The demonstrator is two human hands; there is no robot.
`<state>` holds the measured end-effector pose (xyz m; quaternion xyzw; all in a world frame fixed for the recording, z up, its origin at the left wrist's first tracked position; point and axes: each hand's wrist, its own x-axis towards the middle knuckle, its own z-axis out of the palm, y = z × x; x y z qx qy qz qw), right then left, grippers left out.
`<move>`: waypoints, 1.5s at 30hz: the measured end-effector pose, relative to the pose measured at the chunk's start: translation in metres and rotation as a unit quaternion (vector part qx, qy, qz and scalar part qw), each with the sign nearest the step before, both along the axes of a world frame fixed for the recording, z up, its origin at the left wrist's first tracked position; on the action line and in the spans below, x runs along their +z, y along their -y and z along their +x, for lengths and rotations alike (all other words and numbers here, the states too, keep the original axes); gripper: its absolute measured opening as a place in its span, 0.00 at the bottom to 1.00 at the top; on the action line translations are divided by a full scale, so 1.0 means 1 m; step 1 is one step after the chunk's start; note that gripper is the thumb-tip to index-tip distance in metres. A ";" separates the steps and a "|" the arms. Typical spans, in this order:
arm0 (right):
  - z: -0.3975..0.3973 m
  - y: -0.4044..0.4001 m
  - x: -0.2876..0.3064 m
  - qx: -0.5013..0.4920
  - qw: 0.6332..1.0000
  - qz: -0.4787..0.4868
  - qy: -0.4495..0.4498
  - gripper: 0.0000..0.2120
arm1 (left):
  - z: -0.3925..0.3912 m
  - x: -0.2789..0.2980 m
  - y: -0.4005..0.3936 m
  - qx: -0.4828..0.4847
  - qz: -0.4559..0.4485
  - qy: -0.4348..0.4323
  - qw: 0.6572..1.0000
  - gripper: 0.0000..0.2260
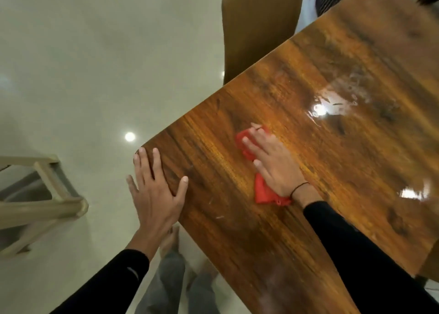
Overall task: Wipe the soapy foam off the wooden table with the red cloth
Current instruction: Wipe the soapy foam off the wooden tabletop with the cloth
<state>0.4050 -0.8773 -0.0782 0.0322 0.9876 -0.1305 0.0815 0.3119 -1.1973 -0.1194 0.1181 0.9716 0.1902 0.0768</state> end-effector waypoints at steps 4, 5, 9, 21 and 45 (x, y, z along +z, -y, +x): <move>-0.063 -0.018 0.002 -0.171 0.985 0.013 0.004 0.31 | 0.001 -0.007 0.003 -0.001 0.029 0.001 1.000 0.46; -0.084 -0.019 0.002 -0.197 0.980 0.017 0.001 0.32 | 0.001 -0.008 0.004 -0.003 0.032 0.000 0.999 0.46; -0.154 0.014 0.001 -0.185 0.982 0.034 -0.011 0.31 | 0.001 -0.014 0.005 -0.013 0.037 -0.017 0.999 0.46; -0.058 0.094 -0.005 0.134 0.991 0.001 0.024 0.31 | -0.006 -0.011 0.016 0.011 0.296 0.088 0.951 0.33; -0.079 0.134 0.005 0.204 0.978 0.001 0.031 0.30 | -0.063 0.004 0.038 0.322 0.669 0.457 0.490 0.51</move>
